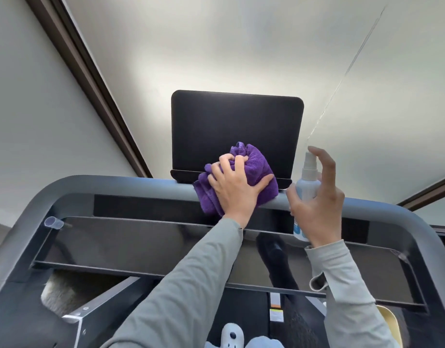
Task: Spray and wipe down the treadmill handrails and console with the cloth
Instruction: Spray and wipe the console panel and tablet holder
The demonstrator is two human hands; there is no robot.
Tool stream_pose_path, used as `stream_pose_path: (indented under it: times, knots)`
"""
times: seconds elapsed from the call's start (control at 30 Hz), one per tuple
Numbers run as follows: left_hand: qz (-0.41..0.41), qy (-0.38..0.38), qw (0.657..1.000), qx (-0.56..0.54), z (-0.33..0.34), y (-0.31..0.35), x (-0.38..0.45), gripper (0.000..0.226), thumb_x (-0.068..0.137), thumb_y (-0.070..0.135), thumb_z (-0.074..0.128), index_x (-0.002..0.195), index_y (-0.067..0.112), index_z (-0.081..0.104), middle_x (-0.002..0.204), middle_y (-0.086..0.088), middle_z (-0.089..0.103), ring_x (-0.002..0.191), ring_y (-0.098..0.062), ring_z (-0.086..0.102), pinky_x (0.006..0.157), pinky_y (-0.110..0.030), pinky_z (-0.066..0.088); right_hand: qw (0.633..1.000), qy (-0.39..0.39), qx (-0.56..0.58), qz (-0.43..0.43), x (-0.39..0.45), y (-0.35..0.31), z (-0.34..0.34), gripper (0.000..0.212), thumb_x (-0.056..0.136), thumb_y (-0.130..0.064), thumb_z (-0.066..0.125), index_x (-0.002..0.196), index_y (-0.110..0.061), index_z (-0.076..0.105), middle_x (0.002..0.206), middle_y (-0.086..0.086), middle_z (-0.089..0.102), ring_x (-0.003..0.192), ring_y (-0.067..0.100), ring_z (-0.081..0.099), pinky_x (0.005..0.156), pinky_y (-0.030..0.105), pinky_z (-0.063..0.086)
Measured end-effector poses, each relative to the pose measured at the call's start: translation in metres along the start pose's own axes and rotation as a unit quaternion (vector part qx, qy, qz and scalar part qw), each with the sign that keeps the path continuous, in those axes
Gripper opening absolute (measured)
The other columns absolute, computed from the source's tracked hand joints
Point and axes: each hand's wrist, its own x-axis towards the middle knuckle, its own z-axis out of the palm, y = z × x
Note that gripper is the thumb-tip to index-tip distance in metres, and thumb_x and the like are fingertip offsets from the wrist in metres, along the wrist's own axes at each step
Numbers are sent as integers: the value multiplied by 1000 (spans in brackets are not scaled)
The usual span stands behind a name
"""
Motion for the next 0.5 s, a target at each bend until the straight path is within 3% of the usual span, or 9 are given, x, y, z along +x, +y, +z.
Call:
stream_pose_path:
  times: [0.13,0.37,0.5]
  knots:
    - [74,-24,996,-37,7,11,-6,64,65,70,71,109,25,64,113,-5,54,99,-28,50,80,-40,40,999,-12,-2,32,-6,3,-2,70,78,5,66,132,-29,36,102,-1,62,52,35,58,61,48,54]
    - [70,-28,996,-41,-1,-19,2,57,67,68,72,104,25,64,108,-4,54,94,-26,50,79,-38,39,999,-20,-3,40,-5,1,9,71,75,6,66,133,-26,38,75,2,57,51,33,55,61,47,54]
    - [59,-21,997,-35,-8,-36,5,58,66,68,72,104,24,65,108,-5,54,94,-27,51,77,-39,40,999,-19,-3,43,-3,2,6,73,77,7,65,131,-32,35,85,3,59,52,35,56,61,51,54]
